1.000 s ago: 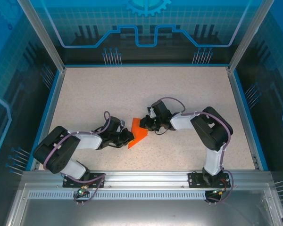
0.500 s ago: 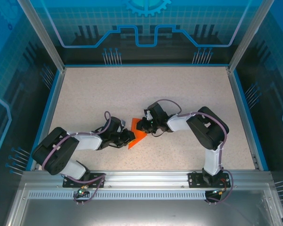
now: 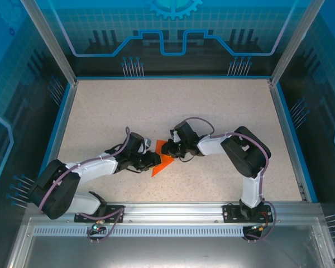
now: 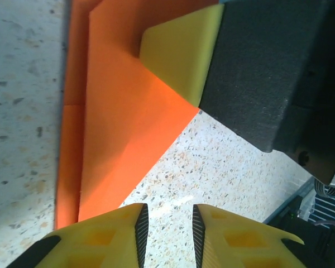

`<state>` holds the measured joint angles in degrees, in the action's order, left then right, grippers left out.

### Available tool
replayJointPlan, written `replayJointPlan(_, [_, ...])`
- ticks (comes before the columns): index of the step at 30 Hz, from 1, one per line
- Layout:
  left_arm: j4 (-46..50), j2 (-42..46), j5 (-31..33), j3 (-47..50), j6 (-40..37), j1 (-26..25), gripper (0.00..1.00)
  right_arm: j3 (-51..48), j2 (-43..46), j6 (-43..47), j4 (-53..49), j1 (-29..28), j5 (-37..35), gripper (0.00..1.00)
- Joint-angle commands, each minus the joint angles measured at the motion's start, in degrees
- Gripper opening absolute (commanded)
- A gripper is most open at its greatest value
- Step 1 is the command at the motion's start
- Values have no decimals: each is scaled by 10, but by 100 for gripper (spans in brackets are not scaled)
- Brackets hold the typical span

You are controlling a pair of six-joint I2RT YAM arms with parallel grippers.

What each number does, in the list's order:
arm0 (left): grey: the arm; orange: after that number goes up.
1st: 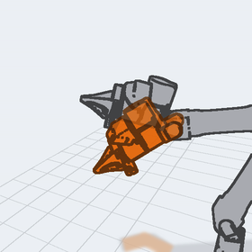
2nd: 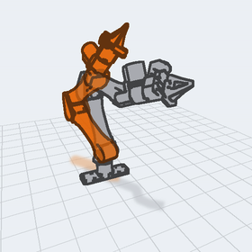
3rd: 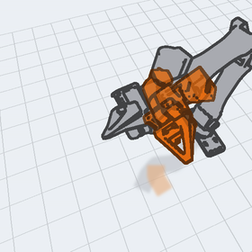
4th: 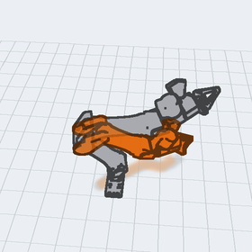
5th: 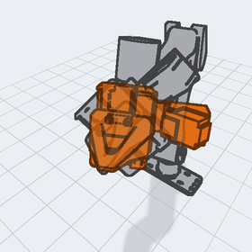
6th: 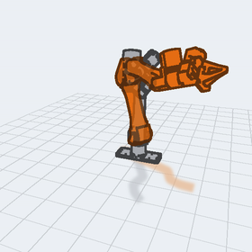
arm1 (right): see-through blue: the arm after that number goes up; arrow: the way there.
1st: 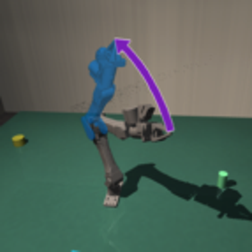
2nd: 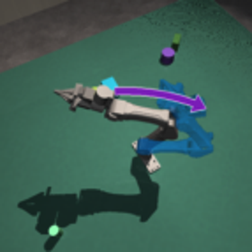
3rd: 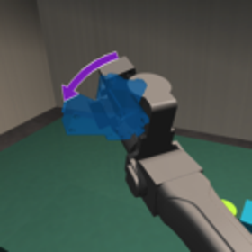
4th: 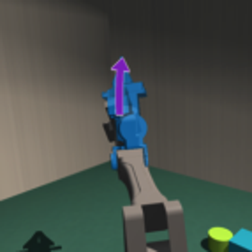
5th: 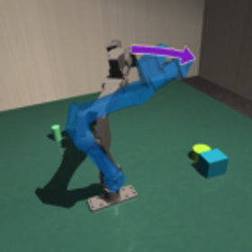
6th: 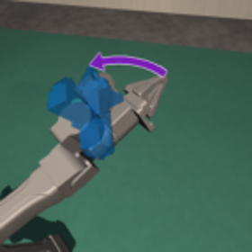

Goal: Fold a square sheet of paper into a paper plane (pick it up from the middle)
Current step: Fourth fold the wing at the center of the table.

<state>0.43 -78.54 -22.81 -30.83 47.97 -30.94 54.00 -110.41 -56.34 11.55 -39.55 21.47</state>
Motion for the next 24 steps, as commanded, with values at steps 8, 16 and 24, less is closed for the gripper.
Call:
replayJointPlan(8, [33,-64,-21,-7,-32,-4,29,2,-19,17,-44,6,-20,18])
replayJointPlan(16, [76,-39,8,11,-49,-4,27,1,-22,21,-51,6,-23,18])
replayJointPlan(24, [96,-42,-17,17,-77,-4,26,3,-23,25,-54,9,-23,18])
